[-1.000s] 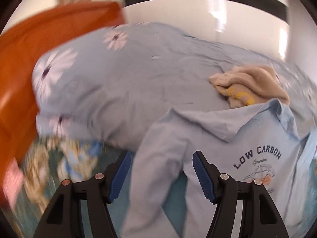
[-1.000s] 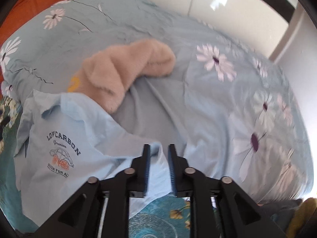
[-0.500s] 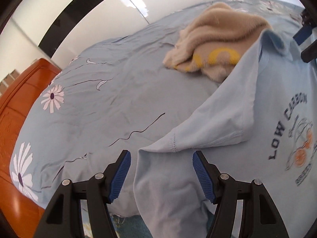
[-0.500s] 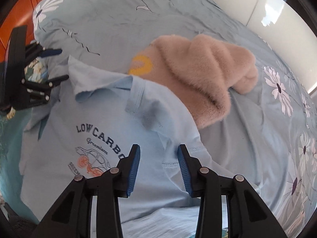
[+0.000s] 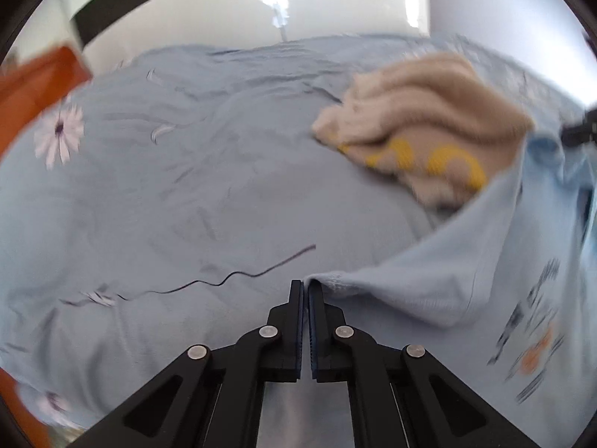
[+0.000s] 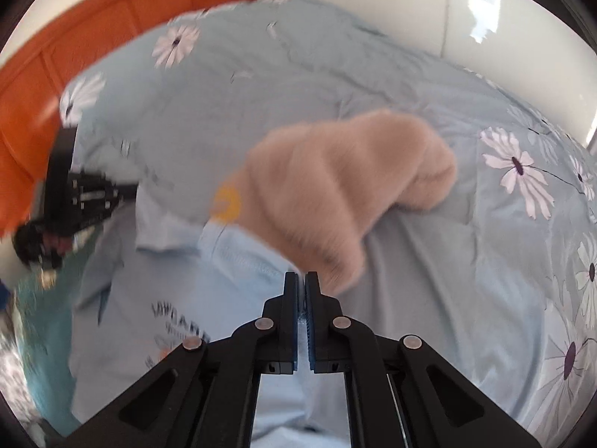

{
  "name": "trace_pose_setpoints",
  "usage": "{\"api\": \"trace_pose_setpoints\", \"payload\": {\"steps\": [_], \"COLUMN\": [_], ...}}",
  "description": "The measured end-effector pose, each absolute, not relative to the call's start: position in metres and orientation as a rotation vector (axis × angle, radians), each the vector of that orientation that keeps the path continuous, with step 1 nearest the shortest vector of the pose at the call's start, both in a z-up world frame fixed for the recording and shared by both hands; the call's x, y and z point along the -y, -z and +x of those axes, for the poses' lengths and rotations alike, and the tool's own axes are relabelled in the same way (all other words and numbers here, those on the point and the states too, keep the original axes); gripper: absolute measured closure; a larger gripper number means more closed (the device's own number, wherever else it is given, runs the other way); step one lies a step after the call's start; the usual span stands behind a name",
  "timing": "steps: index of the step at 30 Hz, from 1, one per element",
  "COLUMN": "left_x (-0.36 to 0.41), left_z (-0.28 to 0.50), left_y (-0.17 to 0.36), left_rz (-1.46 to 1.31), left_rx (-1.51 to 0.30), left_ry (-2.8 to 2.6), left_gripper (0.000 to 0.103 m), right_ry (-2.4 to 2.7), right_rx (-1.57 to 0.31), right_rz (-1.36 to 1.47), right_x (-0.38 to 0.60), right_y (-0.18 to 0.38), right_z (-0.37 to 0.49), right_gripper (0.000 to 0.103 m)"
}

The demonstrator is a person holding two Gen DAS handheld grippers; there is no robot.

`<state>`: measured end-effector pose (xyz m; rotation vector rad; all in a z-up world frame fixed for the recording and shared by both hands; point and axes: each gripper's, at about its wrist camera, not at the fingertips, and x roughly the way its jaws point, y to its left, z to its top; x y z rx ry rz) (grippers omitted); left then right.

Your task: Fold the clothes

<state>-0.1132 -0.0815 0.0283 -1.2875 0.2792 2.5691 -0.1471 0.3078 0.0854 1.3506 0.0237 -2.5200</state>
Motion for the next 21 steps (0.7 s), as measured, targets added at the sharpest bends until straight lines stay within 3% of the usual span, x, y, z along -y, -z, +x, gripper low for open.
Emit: {"api": "trace_pose_setpoints", "payload": {"steps": [5, 15, 21], "left_x": [0.098, 0.110, 0.107], "left_z": [-0.140, -0.162, -0.091], "left_y": [-0.025, -0.009, -0.038], "left_rz": [-1.365, -1.610, -1.493], "left_rx": [-0.005, 0.124, 0.195], "left_ry": [-2.583, -2.642, -2.815], "left_gripper": [0.102, 0.100, 0.097], "right_ry": [2.566, 2.664, 2.745], "right_rx": [0.089, 0.121, 0.165], "right_rz": [1.374, 1.387, 1.373], "right_x": [-0.330, -0.363, -0.381], "right_y": [-0.080, -0.092, -0.110], "right_z": [-0.177, -0.171, -0.110], "right_gripper": [0.103, 0.103, 0.103]}}
